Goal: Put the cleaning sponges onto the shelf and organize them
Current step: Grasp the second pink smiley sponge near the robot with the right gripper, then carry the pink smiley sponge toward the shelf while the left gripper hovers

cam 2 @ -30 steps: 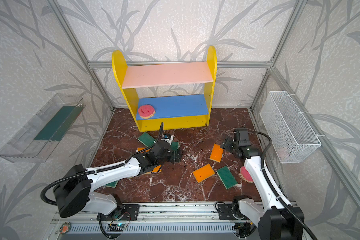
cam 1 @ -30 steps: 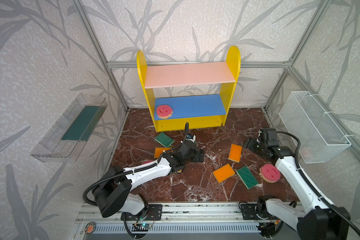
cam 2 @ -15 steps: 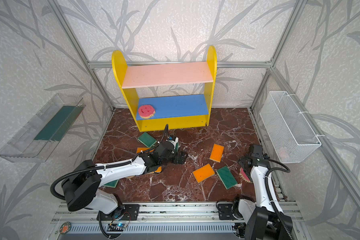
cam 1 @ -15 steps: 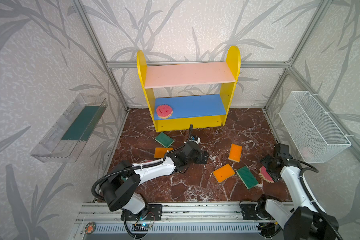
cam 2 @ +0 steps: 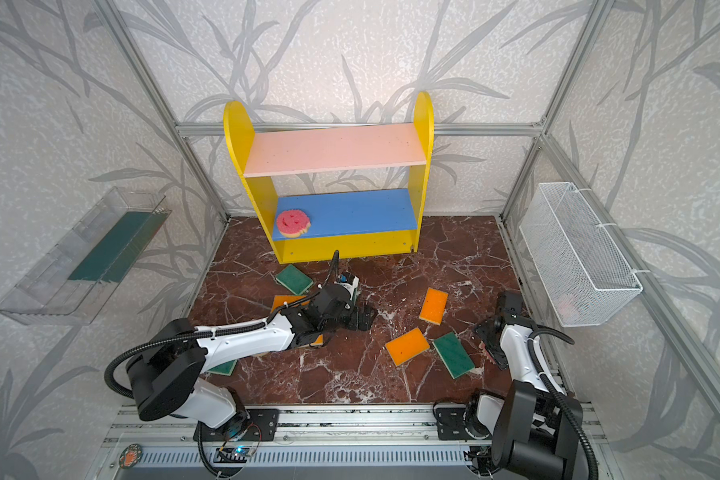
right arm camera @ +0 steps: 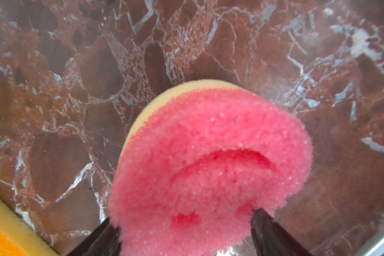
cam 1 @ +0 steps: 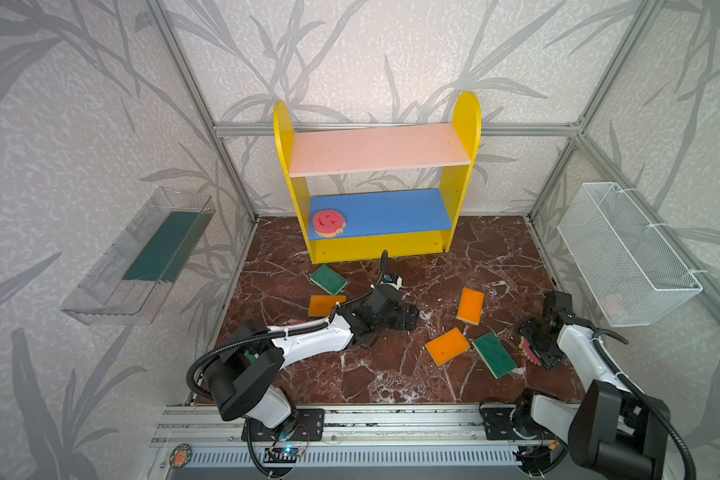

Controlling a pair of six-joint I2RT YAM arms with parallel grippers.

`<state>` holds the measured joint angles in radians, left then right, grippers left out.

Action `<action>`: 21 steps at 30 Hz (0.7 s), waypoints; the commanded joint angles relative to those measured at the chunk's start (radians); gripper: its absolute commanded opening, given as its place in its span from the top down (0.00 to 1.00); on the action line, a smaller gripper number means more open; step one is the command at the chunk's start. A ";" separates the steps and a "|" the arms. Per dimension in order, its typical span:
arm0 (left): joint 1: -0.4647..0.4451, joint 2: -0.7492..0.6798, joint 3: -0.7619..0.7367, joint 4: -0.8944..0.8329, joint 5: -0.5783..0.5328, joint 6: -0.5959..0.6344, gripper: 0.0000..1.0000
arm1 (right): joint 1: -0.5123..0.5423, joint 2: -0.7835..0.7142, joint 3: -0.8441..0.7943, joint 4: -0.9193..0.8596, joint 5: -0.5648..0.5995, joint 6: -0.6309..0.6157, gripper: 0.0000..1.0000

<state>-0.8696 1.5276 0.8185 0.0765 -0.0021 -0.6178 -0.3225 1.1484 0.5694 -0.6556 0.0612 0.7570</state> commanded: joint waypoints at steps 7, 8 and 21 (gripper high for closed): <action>-0.003 -0.050 -0.032 0.009 -0.043 -0.019 0.03 | 0.156 0.074 0.021 0.243 -0.248 -0.062 0.30; -0.003 -0.058 -0.037 0.008 -0.049 -0.019 0.03 | 0.183 0.081 0.030 0.252 -0.248 -0.062 0.33; 0.000 -0.173 -0.114 -0.016 -0.110 -0.022 0.03 | 0.565 0.402 0.278 0.339 -0.341 -0.113 0.41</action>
<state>-0.8696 1.3991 0.7277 0.0753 -0.0689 -0.6250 0.1833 1.4929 0.8143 -0.3264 -0.2142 0.6571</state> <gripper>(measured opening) 0.971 0.593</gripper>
